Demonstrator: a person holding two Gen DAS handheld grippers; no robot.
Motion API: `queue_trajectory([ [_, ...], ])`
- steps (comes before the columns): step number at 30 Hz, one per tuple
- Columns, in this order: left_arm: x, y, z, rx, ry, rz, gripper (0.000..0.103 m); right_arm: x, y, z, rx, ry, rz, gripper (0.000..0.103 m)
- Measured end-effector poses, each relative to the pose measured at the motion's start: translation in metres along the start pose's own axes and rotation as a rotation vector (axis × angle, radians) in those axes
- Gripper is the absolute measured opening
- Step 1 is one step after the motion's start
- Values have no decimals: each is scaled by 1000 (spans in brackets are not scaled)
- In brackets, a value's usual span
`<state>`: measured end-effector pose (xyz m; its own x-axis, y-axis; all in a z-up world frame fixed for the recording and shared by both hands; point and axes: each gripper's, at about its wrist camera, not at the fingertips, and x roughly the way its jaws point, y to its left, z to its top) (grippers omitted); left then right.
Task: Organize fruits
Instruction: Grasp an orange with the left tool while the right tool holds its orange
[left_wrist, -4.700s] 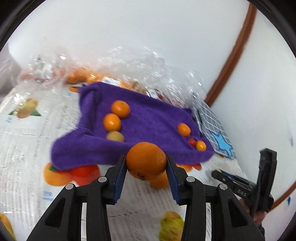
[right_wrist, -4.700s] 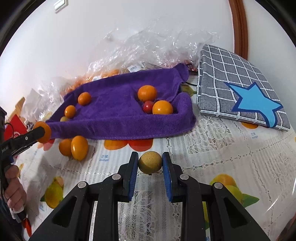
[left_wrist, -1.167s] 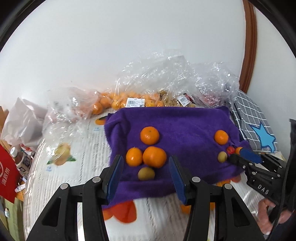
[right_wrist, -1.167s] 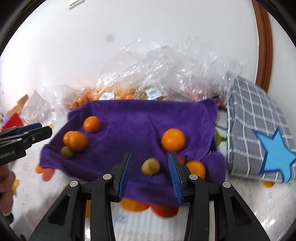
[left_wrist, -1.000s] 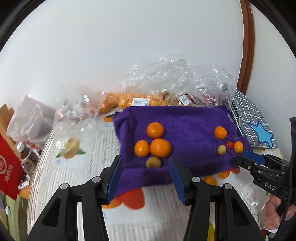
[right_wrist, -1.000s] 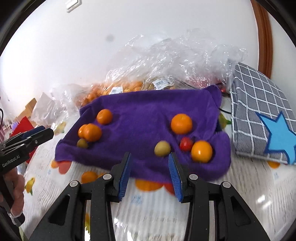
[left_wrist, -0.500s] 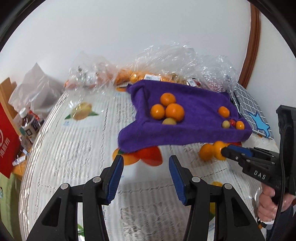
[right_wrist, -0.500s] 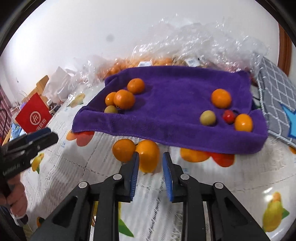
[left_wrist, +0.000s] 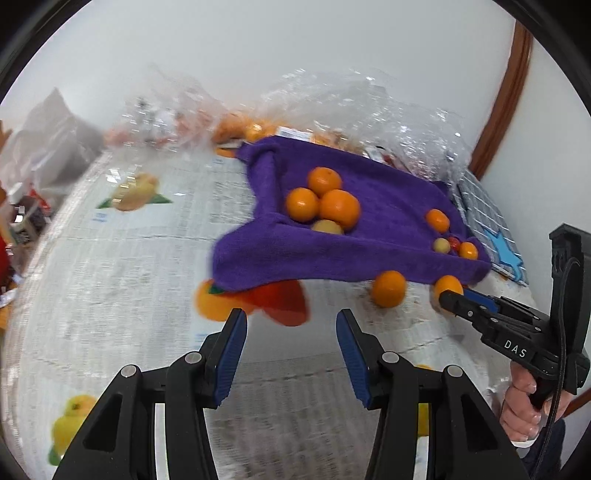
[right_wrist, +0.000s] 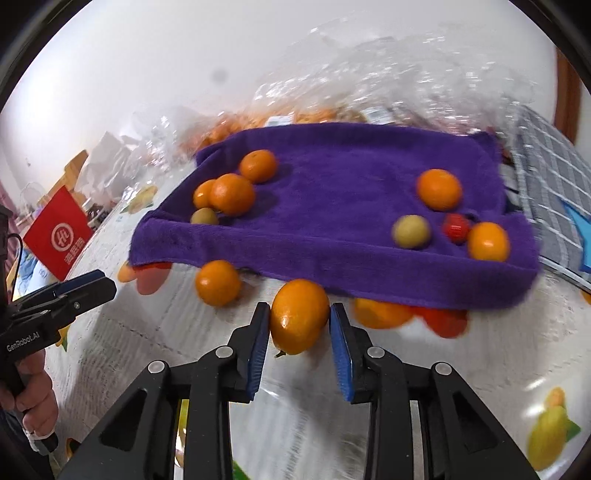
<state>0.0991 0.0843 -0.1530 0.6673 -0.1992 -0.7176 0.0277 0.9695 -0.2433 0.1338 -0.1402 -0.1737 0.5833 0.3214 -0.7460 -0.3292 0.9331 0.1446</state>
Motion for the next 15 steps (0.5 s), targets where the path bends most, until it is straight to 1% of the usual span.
queue_trajectory([
  [4,14,-22,5,25,17,-60,47,-19,-25,-8,-9,-29,-96,33],
  [6,23,-37,7,45,25,-85,47,-25,-38,-14,-10,-27,-128,33],
  [10,40,-64,7,90,45,-97,48,-29,-60,-22,21,-13,-139,33],
  [11,44,-69,6,98,43,-109,50,-30,-63,-25,26,-19,-141,33],
  [15,55,-86,7,111,74,-152,51,-36,-68,-28,42,-50,-112,33],
])
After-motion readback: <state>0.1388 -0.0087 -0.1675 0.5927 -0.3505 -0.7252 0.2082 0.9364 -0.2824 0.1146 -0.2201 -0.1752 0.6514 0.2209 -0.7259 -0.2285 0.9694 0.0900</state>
